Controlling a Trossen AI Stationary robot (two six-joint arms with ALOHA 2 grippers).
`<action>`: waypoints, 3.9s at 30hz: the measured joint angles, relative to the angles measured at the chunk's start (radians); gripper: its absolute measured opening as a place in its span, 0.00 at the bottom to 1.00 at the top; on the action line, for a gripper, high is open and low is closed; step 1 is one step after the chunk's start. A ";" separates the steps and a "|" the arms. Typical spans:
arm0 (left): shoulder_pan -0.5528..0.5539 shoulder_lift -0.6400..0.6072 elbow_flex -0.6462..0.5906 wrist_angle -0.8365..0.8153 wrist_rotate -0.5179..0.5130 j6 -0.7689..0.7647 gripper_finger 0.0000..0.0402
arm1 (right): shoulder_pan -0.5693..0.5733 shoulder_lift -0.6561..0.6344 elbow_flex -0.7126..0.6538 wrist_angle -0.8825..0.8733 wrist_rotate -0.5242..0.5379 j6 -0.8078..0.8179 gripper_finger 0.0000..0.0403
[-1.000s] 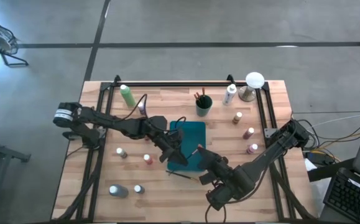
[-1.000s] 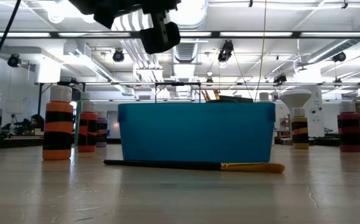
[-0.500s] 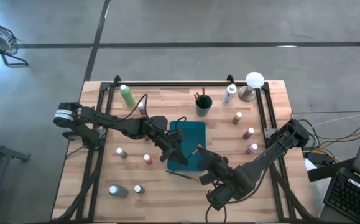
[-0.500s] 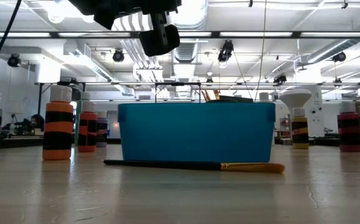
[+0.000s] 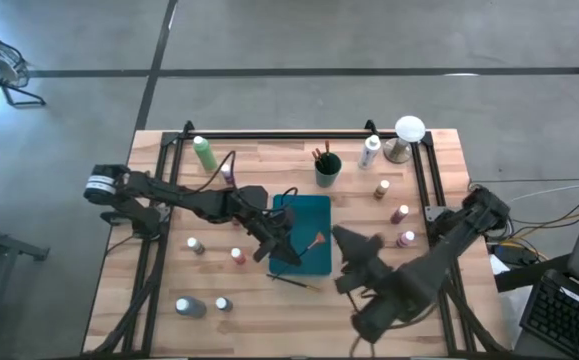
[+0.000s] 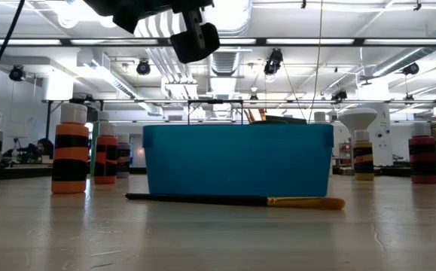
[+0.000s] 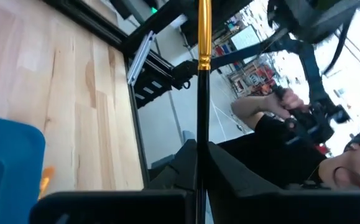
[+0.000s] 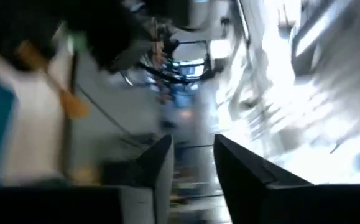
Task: Pick & Place Paint Supplies
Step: Put the gold paint brush into the green cup
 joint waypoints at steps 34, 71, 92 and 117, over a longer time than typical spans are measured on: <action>-0.073 -0.023 0.030 0.019 -0.782 0.775 0.04 | -0.009 -0.498 -0.860 1.473 -0.376 0.406 0.48; -0.075 -0.024 0.091 0.037 -0.785 0.804 0.04 | -0.262 -0.447 -0.938 2.020 -0.817 0.146 0.40; -0.074 -0.023 0.091 0.038 -0.784 0.804 0.04 | -0.315 -0.409 -0.912 1.996 -0.897 0.169 0.15; -0.072 -0.095 0.091 -0.140 -0.872 0.793 0.38 | -0.309 -0.505 -0.901 1.749 -0.914 0.222 0.03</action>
